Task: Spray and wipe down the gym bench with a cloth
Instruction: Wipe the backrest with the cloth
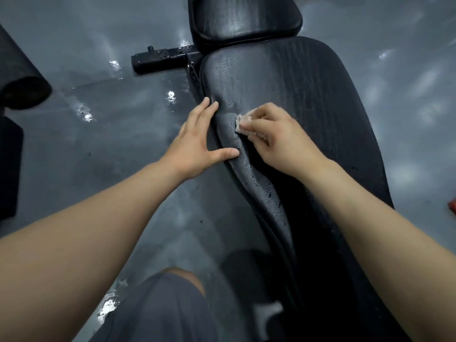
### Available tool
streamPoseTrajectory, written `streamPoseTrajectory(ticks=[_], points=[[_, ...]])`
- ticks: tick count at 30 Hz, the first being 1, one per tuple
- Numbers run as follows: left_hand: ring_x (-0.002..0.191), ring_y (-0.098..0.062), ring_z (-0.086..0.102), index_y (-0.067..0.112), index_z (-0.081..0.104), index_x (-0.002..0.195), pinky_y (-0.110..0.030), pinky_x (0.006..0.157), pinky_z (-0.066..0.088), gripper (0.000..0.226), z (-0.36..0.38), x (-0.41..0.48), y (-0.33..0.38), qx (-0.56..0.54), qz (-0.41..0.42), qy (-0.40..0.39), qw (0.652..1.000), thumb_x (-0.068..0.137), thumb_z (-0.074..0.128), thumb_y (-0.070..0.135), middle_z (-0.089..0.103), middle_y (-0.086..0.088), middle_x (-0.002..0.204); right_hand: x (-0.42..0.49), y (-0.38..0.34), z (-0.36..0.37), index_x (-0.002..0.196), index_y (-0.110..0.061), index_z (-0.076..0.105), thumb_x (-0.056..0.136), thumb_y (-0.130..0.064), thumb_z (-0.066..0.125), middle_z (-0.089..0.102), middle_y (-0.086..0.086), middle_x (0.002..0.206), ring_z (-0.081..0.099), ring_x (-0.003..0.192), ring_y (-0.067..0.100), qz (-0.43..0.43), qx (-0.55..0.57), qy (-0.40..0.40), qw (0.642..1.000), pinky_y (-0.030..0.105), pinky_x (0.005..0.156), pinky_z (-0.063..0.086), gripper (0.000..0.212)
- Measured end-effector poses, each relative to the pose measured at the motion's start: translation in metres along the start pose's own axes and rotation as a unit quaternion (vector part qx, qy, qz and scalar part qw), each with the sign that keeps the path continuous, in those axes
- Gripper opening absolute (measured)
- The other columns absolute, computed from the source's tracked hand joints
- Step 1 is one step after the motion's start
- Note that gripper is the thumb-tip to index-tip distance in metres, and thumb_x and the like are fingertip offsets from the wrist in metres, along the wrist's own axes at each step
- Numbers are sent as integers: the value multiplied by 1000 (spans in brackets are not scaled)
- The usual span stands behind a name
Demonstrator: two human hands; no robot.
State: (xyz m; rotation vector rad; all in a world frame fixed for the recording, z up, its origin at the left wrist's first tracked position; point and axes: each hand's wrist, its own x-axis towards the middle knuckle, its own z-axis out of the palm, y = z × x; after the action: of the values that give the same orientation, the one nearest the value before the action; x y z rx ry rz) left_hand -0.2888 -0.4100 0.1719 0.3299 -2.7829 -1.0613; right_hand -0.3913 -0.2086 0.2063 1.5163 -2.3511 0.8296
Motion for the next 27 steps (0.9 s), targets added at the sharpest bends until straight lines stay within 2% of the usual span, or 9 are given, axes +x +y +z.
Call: streamPoseTrajectory(ticks=[4, 7, 9, 12, 14, 17, 21, 24, 27], points=[[155, -18, 13, 39, 12, 160, -50, 125, 23, 125, 2, 2, -2, -14, 0, 4, 1000, 58, 60, 92, 0, 22, 166, 28, 5, 2, 112, -18, 76, 100, -33, 60, 61, 8, 100, 64, 94, 31, 53, -34, 15, 998, 43, 82, 55, 25], [155, -20, 16, 42, 12, 159, -52, 123, 25, 125, 4, 1, -2, -17, -7, 8, 1000, 55, 58, 94, 0, 25, 165, 40, 7, 12, 113, -18, 76, 100, -26, 58, 59, 11, 97, 60, 90, 35, 81, -55, 36, 995, 45, 77, 54, 23], [155, -20, 17, 42, 12, 159, -52, 123, 25, 124, 4, 0, -1, -16, -8, 10, 1000, 56, 59, 91, 0, 25, 165, 32, 0, 12, 117, -18, 74, 99, -23, 57, 57, 11, 100, 59, 91, 34, 82, -57, 31, 995, 45, 79, 54, 25], [154, -19, 20, 40, 12, 160, -50, 122, 28, 123, 3, 0, 1, -17, -9, 11, 1000, 58, 63, 86, 0, 23, 166, 16, -9, 1, 121, -15, 71, 93, -20, 63, 56, 13, 104, 63, 93, 32, 39, -25, -24, 999, 40, 83, 55, 30], [152, -17, 25, 40, 13, 160, -51, 120, 31, 122, 2, 1, 1, -21, -9, 11, 1000, 59, 67, 83, 1, 24, 165, 16, -11, -6, 117, -15, 74, 95, -25, 64, 56, 11, 100, 64, 81, 28, 31, -29, -46, 998, 37, 77, 55, 25], [150, -16, 29, 39, 15, 159, -51, 118, 34, 120, 2, 1, 3, -29, -9, 13, 999, 62, 75, 75, 2, 24, 165, 39, -8, -5, 106, -19, 78, 101, -37, 59, 53, 5, 90, 60, 70, 24, 66, -55, -32, 996, 38, 72, 53, 27], [152, -11, 22, 37, 17, 160, -44, 120, 32, 117, 2, 0, 3, -48, -1, 15, 999, 65, 79, 68, 2, 21, 166, 66, -4, 6, 101, -18, 79, 100, -33, 57, 54, 8, 91, 62, 71, 27, 119, -61, 3, 991, 40, 73, 54, 26], [151, -8, 22, 40, 15, 160, -42, 119, 34, 117, 3, 1, 0, -62, 0, 12, 998, 64, 77, 71, 0, 25, 165, 56, -10, 5, 104, -16, 78, 102, -32, 58, 54, 8, 97, 63, 62, 19, 91, -24, -7, 996, 38, 72, 56, 25], [151, -7, 22, 41, 12, 160, -42, 118, 36, 119, 6, -1, -1, -79, 3, 9, 997, 62, 70, 76, -4, 29, 164, 38, -21, -6, 113, -18, 77, 102, -32, 60, 54, 4, 102, 64, 66, 12, 39, -6, -74, 996, 32, 77, 56, 24]])
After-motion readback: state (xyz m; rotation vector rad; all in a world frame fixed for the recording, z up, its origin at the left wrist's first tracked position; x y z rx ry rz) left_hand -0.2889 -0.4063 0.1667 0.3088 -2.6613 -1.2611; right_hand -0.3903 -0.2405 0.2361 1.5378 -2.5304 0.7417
